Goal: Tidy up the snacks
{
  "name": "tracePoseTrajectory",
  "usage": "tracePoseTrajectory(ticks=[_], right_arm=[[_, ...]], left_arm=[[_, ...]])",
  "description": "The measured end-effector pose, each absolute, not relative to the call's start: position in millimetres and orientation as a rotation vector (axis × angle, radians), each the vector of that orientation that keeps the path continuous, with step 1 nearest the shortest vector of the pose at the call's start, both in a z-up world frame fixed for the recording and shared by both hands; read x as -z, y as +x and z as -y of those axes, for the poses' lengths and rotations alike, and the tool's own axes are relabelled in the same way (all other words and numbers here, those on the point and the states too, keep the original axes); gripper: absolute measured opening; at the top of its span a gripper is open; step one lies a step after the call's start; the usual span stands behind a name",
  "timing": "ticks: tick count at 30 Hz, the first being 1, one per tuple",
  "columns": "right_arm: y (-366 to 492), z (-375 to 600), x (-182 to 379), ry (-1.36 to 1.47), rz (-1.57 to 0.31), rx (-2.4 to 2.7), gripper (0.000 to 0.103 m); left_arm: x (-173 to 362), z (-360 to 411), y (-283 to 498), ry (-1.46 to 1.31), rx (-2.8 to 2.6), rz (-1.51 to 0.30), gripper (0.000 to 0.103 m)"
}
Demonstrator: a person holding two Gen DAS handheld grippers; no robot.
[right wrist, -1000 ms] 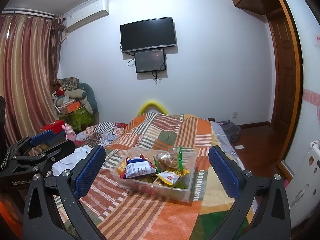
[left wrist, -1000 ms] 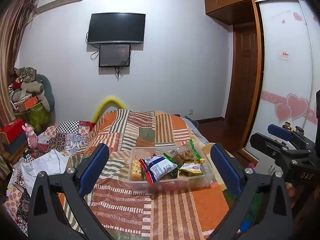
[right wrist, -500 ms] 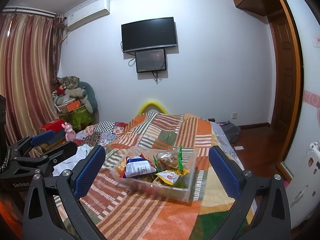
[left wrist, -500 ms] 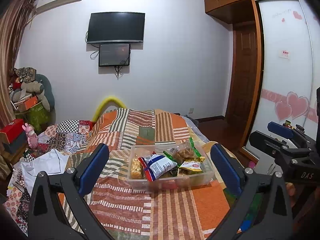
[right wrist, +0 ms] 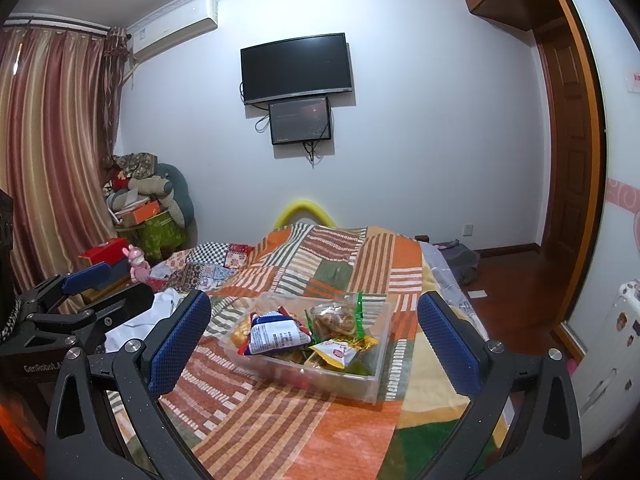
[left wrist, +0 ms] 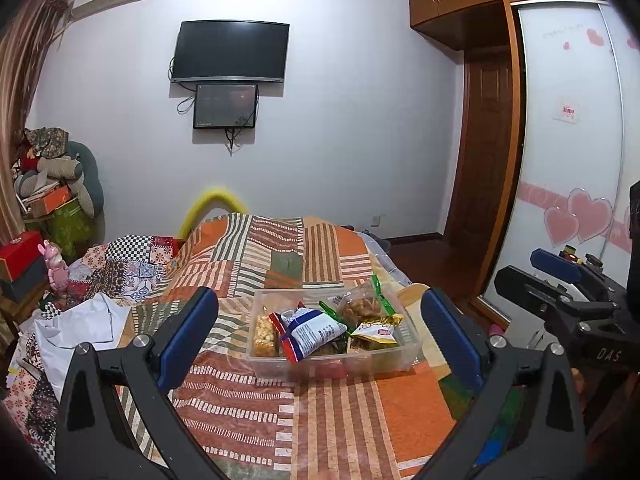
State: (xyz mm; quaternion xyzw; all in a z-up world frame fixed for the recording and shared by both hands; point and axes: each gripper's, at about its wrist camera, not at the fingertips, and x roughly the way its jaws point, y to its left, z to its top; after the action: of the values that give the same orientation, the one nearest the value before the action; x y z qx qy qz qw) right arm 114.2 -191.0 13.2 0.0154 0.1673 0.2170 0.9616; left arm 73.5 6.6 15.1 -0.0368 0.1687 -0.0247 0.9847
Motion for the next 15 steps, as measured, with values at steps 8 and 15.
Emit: tracePoseTrajectory(ticks=[8,15], right_arm=[[115.6,192.5,-12.7,0.036,-0.342,-0.439,0.103],[115.4,192.6,-12.7,0.036,-0.343,-0.439,0.103]], left_arm=[[-13.3,-2.8,73.6,-0.063,0.06,-0.346,0.103],[-13.9,0.1,72.1,-0.058,0.06,-0.346,0.103]])
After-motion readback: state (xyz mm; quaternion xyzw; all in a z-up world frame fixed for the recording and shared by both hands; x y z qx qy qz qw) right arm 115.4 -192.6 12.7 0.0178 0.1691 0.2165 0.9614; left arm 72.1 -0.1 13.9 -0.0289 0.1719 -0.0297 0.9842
